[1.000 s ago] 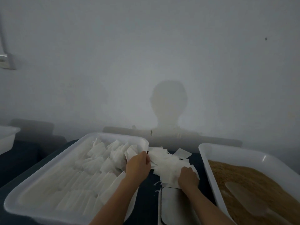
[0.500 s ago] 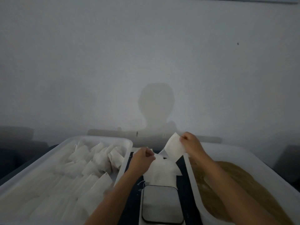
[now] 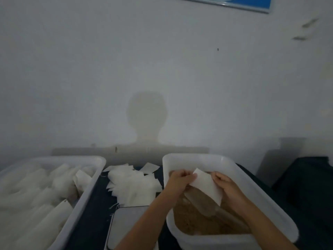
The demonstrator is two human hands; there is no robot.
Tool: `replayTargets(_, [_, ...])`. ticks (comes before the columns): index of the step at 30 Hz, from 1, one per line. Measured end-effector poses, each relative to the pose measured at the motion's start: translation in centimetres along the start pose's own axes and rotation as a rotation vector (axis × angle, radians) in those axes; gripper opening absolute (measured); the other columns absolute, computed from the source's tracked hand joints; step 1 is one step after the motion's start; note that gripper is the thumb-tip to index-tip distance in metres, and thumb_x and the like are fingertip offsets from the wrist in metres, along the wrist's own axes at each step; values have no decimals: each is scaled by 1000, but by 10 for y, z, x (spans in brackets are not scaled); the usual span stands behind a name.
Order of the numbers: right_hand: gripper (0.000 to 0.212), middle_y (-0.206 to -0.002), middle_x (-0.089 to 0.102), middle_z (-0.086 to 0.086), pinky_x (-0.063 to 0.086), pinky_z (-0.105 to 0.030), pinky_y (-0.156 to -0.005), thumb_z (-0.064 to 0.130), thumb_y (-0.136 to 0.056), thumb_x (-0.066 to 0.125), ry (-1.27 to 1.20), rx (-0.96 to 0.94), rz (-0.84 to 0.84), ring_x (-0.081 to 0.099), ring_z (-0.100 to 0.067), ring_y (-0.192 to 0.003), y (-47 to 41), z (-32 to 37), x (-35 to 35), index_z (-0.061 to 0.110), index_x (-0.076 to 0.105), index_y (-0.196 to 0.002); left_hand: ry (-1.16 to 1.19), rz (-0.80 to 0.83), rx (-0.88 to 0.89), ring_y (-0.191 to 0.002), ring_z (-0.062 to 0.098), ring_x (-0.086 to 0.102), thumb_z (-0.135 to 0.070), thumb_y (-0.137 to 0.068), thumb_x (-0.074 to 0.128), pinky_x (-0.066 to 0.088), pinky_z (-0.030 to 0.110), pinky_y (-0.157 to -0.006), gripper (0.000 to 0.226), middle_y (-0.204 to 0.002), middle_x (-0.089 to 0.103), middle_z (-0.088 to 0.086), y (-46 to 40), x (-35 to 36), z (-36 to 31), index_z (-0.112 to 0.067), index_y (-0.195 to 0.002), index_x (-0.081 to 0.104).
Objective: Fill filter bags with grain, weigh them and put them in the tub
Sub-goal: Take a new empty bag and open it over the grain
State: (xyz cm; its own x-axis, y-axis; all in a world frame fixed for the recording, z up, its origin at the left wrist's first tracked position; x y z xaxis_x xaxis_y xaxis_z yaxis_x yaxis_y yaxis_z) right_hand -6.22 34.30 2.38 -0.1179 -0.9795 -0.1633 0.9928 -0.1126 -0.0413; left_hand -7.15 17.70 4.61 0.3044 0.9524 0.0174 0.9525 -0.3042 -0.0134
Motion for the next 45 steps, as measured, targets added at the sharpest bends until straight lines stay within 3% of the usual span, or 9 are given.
replayTargets(5, [18,-84,59,3,43,-20,-62,36,-97,44,482,-93,-204,57,-11,-75,8,6,-10,26,52,-84,-165,0,65,-62,7,50,-16,-93,57,43,12,-51,22,-72,49,-2,-7,18,11,-15,-73,48])
replayTargets(7, [18,-78,56,3,38,-11,-54,31,-97,46,466,-198,-213,51,-7,-64,12,17,1,20,52,-83,-227,-11,99,-66,7,52,-15,-93,57,46,14,-55,20,-77,50,-1,-9,17,17,-15,-76,46])
replayTargets(11, [28,-79,63,-9,47,-15,-59,26,-97,46,239,-153,23,60,-12,-65,17,14,34,6,63,-89,-217,75,154,-58,-2,52,-12,-92,56,44,12,-54,23,-71,49,-4,-9,24,19,-16,-71,47])
replayTargets(18, [26,-70,71,0,51,-16,-56,22,-96,47,-22,-92,48,67,-9,-63,17,12,35,14,69,-85,-95,121,154,-60,5,57,-12,-97,47,49,17,-58,23,-71,56,-1,-6,28,19,-11,-75,54])
replayTargets(24, [26,-73,61,-12,50,-20,-58,12,-96,46,10,-123,76,61,-14,-62,19,16,37,-3,62,-84,-124,120,222,-60,8,55,-4,-93,52,47,18,-60,20,-70,53,3,-4,29,17,-10,-73,52])
replayTargets(29, [29,-62,53,-3,42,-17,-53,8,-96,46,69,-154,86,52,-6,-54,23,20,39,6,55,-69,-244,36,269,-70,13,57,-9,-86,62,50,27,-70,16,-76,55,3,-3,24,18,-13,-75,51])
replayTargets(37, [27,-73,57,-18,41,-18,-55,16,-96,50,373,-189,-14,53,-17,-63,19,13,28,-2,55,-78,-403,-40,239,-74,18,57,-8,-84,61,56,38,-74,18,-74,55,1,-5,20,23,-15,-71,51])
replayTargets(41, [26,-68,58,-6,40,-18,-52,20,-95,52,487,-141,-162,52,-11,-58,13,3,14,7,56,-72,-542,-158,251,-67,3,48,-8,-84,59,43,15,-63,28,-73,49,-10,-7,12,24,-26,-71,43])
replayTargets(45, [27,-58,60,0,40,-11,-43,14,-93,55,401,-100,-171,56,-3,-45,12,0,13,8,59,-67,-680,-196,433,-72,10,47,-2,-87,51,36,16,-60,15,-84,51,-3,-3,17,12,-17,-87,50])
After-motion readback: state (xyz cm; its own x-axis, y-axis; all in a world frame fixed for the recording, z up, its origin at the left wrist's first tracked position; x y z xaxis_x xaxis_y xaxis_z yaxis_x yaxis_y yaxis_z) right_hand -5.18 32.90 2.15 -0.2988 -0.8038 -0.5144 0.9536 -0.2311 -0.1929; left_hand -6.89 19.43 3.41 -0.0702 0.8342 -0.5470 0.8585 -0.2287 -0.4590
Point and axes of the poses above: each hand's wrist, its own y-axis away from the middle knuckle, its own x-axis out of the palm, z = x × y, the point moved 8 cm from there along -y, towards the middle knuckle
